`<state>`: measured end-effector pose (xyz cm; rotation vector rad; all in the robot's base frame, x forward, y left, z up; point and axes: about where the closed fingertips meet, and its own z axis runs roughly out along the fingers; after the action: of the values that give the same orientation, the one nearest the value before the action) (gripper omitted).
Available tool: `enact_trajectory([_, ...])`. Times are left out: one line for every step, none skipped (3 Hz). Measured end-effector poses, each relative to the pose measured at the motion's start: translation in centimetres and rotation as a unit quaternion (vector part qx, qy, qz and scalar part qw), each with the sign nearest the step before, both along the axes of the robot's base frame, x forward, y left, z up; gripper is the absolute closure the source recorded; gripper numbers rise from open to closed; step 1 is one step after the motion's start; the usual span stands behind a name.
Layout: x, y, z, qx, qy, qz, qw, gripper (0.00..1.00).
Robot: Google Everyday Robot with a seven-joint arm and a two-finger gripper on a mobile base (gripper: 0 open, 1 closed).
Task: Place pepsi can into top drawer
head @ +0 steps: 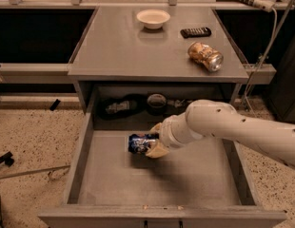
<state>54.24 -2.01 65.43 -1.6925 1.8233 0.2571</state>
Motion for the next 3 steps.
enact_trajectory([0.5, -1.7, -1.0, -0.016, 0.008, -0.037, 0.9992, 1.00])
enact_trajectory([0.5, -1.9, -1.1, -0.015, 0.011, -0.041, 0.9990, 1.00])
enact_trajectory([0.5, -1.7, -2.8, -0.013, 0.034, -0.043, 0.9984, 1.00])
